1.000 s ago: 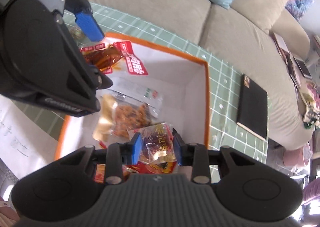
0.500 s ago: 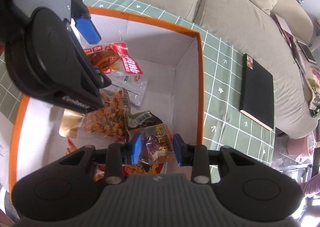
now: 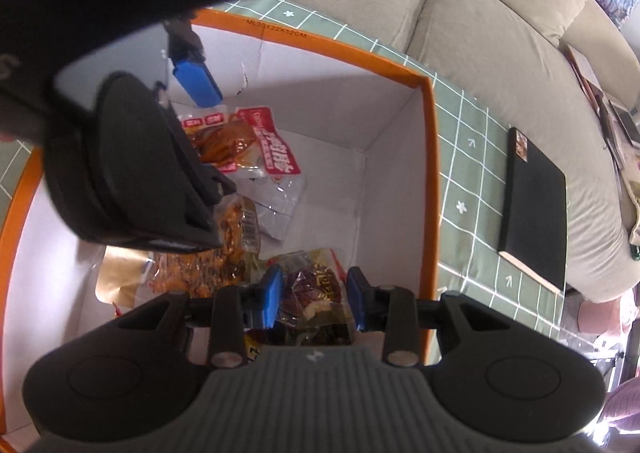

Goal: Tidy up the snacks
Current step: 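Carry both packs into the orange box and open both tools to release, then withdraw both tools from the box toward the seaweed and sausage snacks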

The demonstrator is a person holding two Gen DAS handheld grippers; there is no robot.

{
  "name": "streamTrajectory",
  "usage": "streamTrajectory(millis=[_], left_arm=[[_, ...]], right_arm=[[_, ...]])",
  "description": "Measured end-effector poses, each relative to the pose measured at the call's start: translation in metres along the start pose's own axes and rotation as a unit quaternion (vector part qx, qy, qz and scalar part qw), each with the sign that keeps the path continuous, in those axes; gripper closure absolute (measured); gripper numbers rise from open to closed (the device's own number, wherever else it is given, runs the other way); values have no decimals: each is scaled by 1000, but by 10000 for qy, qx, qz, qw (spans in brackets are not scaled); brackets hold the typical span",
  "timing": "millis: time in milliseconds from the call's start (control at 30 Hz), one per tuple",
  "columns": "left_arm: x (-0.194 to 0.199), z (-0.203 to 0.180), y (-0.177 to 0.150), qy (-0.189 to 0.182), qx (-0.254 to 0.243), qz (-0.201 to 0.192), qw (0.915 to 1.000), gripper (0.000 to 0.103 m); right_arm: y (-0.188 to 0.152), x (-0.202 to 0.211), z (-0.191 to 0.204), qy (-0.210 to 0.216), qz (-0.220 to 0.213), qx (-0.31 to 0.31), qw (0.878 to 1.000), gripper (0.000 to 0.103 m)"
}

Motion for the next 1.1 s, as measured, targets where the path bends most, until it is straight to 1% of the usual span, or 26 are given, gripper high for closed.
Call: streamTrajectory(millis=[167,267,300,333,400,467,533,600,667,767,867,933,1000,1067,1100], left_arm=[[-6,-1,-3,-3,-99,-25,9999,36],[-7,-3,-2,11,-126,-6,9999,35],[-7,-3,-2,12,-142,8,9999,37],[-7,-3,-2,26,-157,37,9999,37],[-9,-5,-2,69,-188,103,9997,34],[-9,-4,-3,40,-191,120,9997,28],[-8,-1,-5,68,-158,108,9998,25],[-6,2,-7,86,-113,99,9999,21],[-1,6,-8,39,-50,67,10000,19],[9,10,-9,32,-43,-4,10000,17],[21,11,-10,50,-83,-71,9999,16],[30,10,-11,-24,-94,-114,9999,15],[40,10,-14,-53,-101,-175,9998,15],[49,10,-17,-23,-121,-248,9996,15],[54,9,-18,-10,-133,-287,9995,15]], right_arm=[[0,-4,2,-6,-121,80,9999,70],[0,-6,2,-25,-109,107,9999,70],[1,-6,2,-27,-102,110,9999,70],[1,-7,2,-25,-107,109,9999,69],[2,-7,2,-43,-108,105,9999,69],[2,-7,1,-29,-137,100,9999,69],[2,-7,0,16,-171,51,9998,68],[1,-7,0,-17,-210,36,9998,57],[1,-7,0,-74,-198,41,9998,49],[-1,-5,-1,-95,-182,9,9998,45],[-3,1,-3,-110,-217,-67,9997,36],[-3,6,-3,-78,-220,-98,9997,35],[-4,11,-2,-95,-253,-87,9996,29],[-5,18,0,-90,-324,-111,9994,28],[-5,22,0,-71,-344,-154,9993,26]])
Point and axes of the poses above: each gripper's, at about its wrist camera, not at the fingertips, and x roughly against the way its jaws point, z to its left, y to its top, the point moved 2 cm from there along -x, roughly the way its jaws point, and after that the axes turned 2 degrees about x, right-handed, at the moved point
